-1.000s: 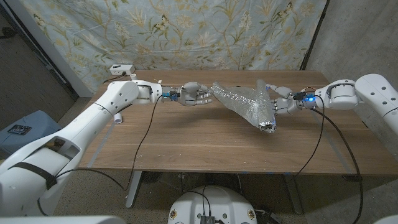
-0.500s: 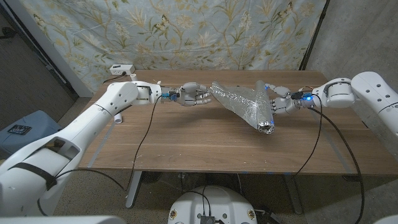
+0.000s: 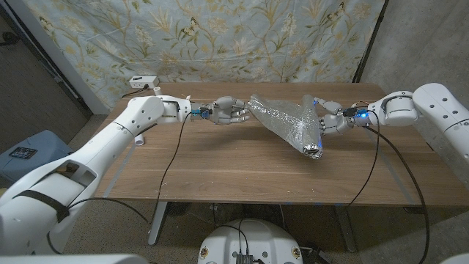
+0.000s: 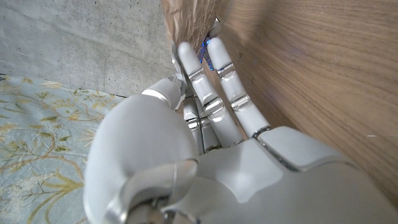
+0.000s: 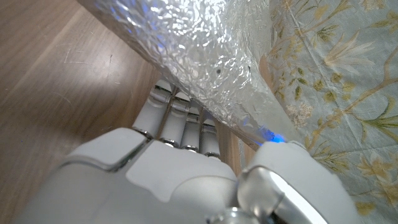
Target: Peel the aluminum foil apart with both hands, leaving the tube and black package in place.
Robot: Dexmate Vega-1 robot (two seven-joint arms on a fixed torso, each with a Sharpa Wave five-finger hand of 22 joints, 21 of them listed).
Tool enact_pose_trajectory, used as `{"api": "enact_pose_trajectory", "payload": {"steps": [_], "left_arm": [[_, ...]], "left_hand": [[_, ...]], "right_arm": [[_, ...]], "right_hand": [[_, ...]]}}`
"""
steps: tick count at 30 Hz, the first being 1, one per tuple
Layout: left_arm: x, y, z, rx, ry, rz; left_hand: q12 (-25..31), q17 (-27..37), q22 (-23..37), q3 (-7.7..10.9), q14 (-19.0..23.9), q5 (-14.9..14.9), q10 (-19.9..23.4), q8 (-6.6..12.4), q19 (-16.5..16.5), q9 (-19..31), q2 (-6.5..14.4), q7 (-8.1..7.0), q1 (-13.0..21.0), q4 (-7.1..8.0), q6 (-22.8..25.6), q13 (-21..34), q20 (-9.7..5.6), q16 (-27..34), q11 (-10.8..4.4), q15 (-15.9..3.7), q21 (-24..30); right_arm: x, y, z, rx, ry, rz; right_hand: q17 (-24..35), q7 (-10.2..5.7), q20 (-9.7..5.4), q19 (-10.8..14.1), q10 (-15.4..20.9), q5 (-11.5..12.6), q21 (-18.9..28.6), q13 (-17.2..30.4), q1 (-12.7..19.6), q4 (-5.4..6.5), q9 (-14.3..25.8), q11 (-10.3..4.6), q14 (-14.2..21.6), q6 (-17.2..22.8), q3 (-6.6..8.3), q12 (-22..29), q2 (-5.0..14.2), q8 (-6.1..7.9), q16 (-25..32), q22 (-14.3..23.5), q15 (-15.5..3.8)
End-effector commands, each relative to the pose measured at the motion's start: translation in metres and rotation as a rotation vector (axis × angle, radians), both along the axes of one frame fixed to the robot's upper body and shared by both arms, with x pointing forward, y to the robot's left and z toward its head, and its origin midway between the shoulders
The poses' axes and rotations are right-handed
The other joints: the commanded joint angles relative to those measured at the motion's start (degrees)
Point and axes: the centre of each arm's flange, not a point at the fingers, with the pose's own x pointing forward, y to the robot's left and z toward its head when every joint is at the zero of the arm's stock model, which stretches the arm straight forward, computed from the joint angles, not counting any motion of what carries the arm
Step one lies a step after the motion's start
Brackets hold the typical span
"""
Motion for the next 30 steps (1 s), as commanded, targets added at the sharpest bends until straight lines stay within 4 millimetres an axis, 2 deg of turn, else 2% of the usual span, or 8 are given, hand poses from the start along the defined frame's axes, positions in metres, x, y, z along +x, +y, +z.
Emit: {"api": "enact_pose_trajectory", "payload": {"steps": [1,30], "left_arm": [[0.001,-0.001,0.000,-0.012,0.012,-0.003],[0.002,0.013,-0.003,-0.020,0.032,0.016]], "left_hand": [[-0.14,0.19,0.10,-0.05,0.62,-0.31,1.45,-0.09,-0.35,0.10,0.02,0.19,0.52,0.02,0.38,-0.03,-0.06,-0.05,-1.46,-0.09,0.59],[-0.36,0.44,0.04,-0.05,0.74,-0.39,1.52,-0.39,-0.56,0.36,-0.01,0.16,0.64,0.00,0.58,0.16,-0.16,-0.32,-1.49,-0.22,1.37]], "right_arm": [[0.001,0.001,0.002,-0.004,0.036,0.017],[0.003,-0.004,0.006,-0.030,0.074,0.019]], "right_hand": [[0.19,2.76,-0.26,0.82,0.23,0.41,0.03,0.34,-0.96,0.07,-0.02,0.14,0.91,-0.26,-0.47,0.06,0.11,-0.20,0.21,0.15,-0.20],[0.48,2.75,-0.70,1.73,0.45,1.17,-0.20,0.65,-2.16,0.04,-0.02,0.14,1.72,-0.41,-1.03,0.22,1.44,-0.09,0.59,0.17,-0.79]]}}
